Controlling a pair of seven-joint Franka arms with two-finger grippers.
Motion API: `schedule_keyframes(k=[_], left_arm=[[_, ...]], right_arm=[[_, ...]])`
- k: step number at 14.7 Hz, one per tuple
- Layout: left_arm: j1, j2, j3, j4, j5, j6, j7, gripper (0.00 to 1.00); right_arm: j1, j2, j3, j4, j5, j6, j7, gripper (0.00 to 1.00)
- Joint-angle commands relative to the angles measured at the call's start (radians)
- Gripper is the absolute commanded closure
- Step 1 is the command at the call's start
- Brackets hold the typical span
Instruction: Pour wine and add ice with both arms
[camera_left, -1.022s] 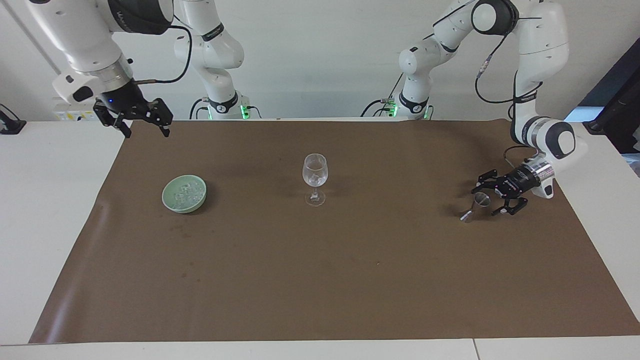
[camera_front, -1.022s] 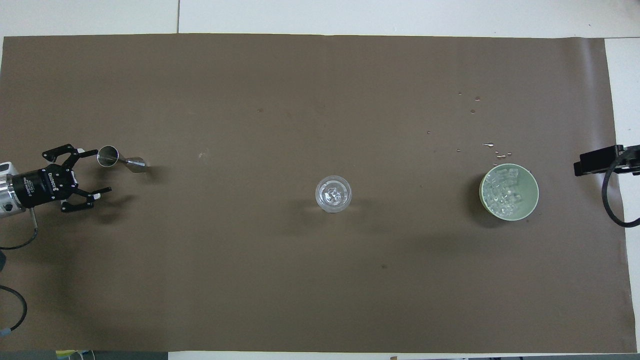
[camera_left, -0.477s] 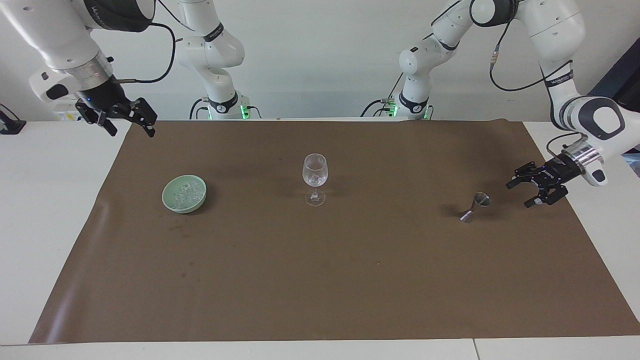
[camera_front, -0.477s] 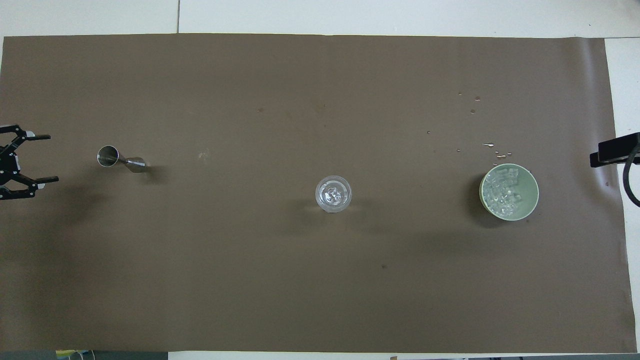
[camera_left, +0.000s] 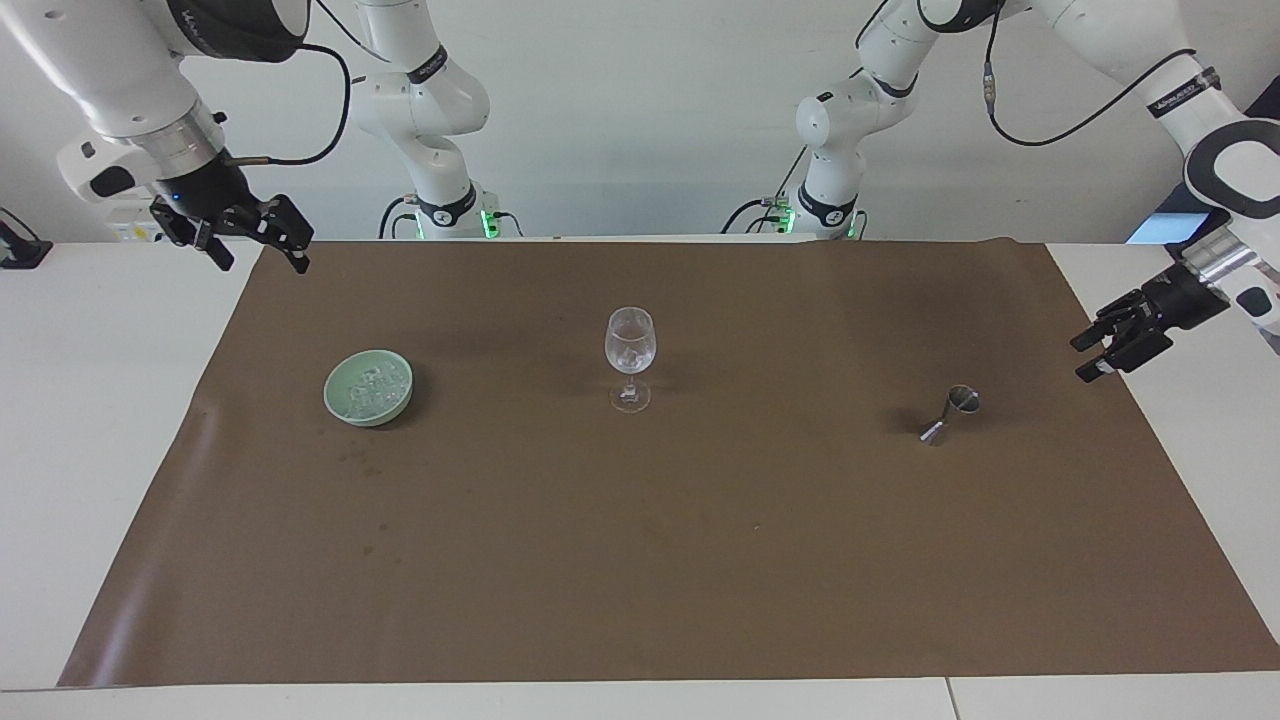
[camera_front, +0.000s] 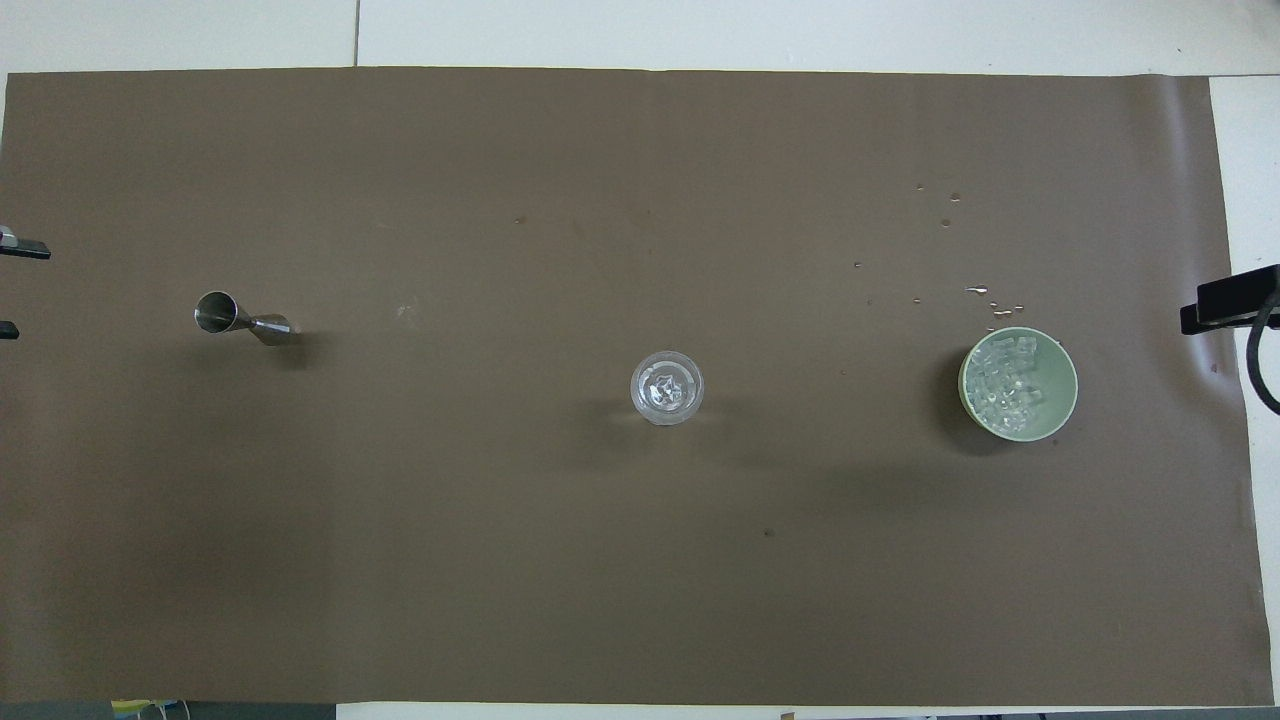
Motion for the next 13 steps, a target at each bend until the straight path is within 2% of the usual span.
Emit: schedule_keyframes(k=[1, 7, 9, 11, 13], left_arm=[[-0.122, -0.063, 0.01, 0.016, 0.167, -0.02, 0.07, 0.0], [-0.325, -0.172, 0.008, 0.006, 0.329, -0.025, 0.14, 0.0], [-0.334, -0.189, 0.007, 0.012, 0.346, -0.06, 0.168, 0.0], [-0.334, -0.189, 0.011, 0.029, 0.352, -0.077, 0.277, 0.0], [-0.333, -0.187, 0.008, 0.087, 0.395, -0.156, 0.311, 0.0]], right_arm=[[0.0, -0.003, 0.004, 0.016, -0.012, -0.025, 0.016, 0.0], [-0.001, -0.003, 0.01, 0.033, -0.012, -0.025, 0.014, 0.0], [-0.004, -0.001, 0.01, 0.035, -0.014, -0.025, 0.014, 0.0], [-0.004, -0.001, 0.01, 0.036, -0.014, -0.025, 0.007, 0.0], [-0.004, -0.001, 0.01, 0.035, -0.014, -0.025, 0.004, 0.0]])
